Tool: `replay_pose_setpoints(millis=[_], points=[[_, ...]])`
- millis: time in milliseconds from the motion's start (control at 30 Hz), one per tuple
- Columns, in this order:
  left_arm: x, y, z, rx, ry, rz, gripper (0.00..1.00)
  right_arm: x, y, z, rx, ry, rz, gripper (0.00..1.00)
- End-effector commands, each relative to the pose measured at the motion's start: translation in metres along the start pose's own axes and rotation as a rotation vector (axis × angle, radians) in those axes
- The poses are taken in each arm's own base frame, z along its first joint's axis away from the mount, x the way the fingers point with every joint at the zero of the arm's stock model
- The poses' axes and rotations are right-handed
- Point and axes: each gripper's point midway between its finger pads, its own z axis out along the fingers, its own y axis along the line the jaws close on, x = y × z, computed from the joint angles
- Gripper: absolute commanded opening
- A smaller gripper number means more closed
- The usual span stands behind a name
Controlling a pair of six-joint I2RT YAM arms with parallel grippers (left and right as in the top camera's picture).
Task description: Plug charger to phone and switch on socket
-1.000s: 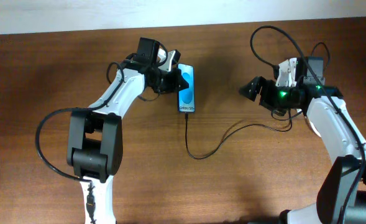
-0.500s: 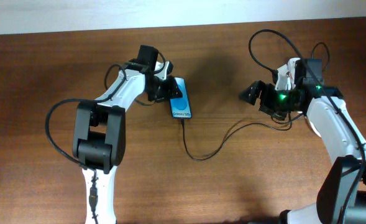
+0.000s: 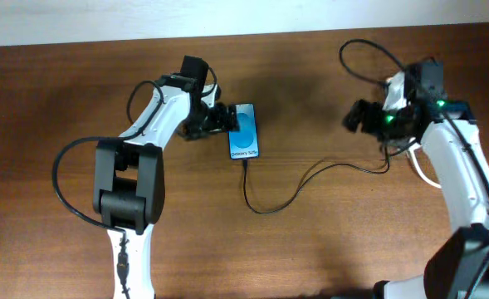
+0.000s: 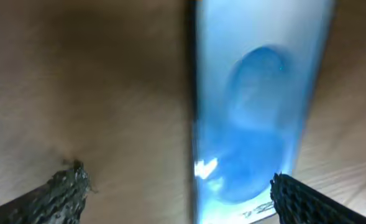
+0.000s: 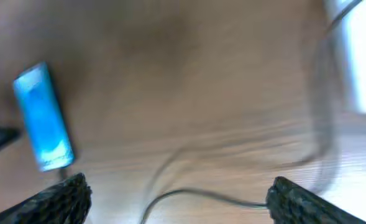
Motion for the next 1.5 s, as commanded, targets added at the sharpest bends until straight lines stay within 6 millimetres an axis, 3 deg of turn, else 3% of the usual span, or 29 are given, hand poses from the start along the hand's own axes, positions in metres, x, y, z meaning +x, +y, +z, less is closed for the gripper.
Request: replay_pose_setpoints(millis=[0, 33, 67, 100, 200, 267, 433, 533, 633, 900, 1033, 1133, 1267, 1467], points=[[-0.003, 0.026, -0.017, -0.142, -0.017, -0.019, 0.99, -0.038, -0.052, -0.032, 0.228, -0.158, 0.034, 0.46], [-0.006, 0.022, -0.026, -0.138, -0.037, -0.013, 0.99, -0.043, -0.063, -0.036, 0.237, -0.176, 0.064, 0.22], [-0.010, 0.014, -0.044, -0.127, -0.075, -0.003, 0.99, -0.049, -0.079, -0.041, 0.245, -0.200, 0.103, 0.08], [-0.012, 0.009, -0.055, -0.120, -0.099, 0.005, 0.99, -0.055, -0.092, -0.046, 0.238, -0.221, 0.138, 0.04], [-0.018, -0.003, -0.090, -0.107, -0.180, 0.027, 0.99, -0.069, -0.133, -0.052, 0.154, -0.270, 0.255, 0.04], [-0.020, -0.007, -0.106, -0.114, -0.217, 0.035, 0.99, -0.075, -0.155, -0.042, 0.113, -0.275, 0.305, 0.04], [-0.018, -0.008, -0.111, -0.119, -0.225, 0.038, 0.99, -0.081, -0.188, 0.014, 0.085, -0.232, 0.371, 0.04], [-0.018, -0.008, -0.111, -0.120, -0.224, 0.037, 0.99, -0.086, -0.189, 0.043, 0.021, -0.219, 0.372, 0.04], [-0.018, -0.008, -0.111, -0.120, -0.224, 0.037, 0.99, -0.088, -0.191, 0.059, -0.007, -0.217, 0.383, 0.04], [-0.019, -0.006, -0.111, -0.130, -0.229, 0.036, 0.99, -0.109, -0.180, 0.068, -0.087, -0.282, 0.327, 0.04], [-0.019, -0.006, -0.111, -0.130, -0.229, 0.036, 0.99, -0.108, -0.170, 0.088, -0.103, -0.260, 0.313, 0.04], [-0.019, -0.005, -0.112, -0.137, -0.231, 0.036, 0.99, -0.110, -0.166, 0.090, -0.107, -0.263, 0.302, 0.04], [-0.020, -0.003, -0.112, -0.151, -0.235, 0.035, 0.99, -0.113, -0.168, 0.090, -0.102, -0.279, 0.306, 0.04], [-0.020, -0.003, -0.112, -0.151, -0.235, 0.035, 0.99, -0.106, -0.173, 0.107, -0.106, -0.247, 0.342, 0.04]])
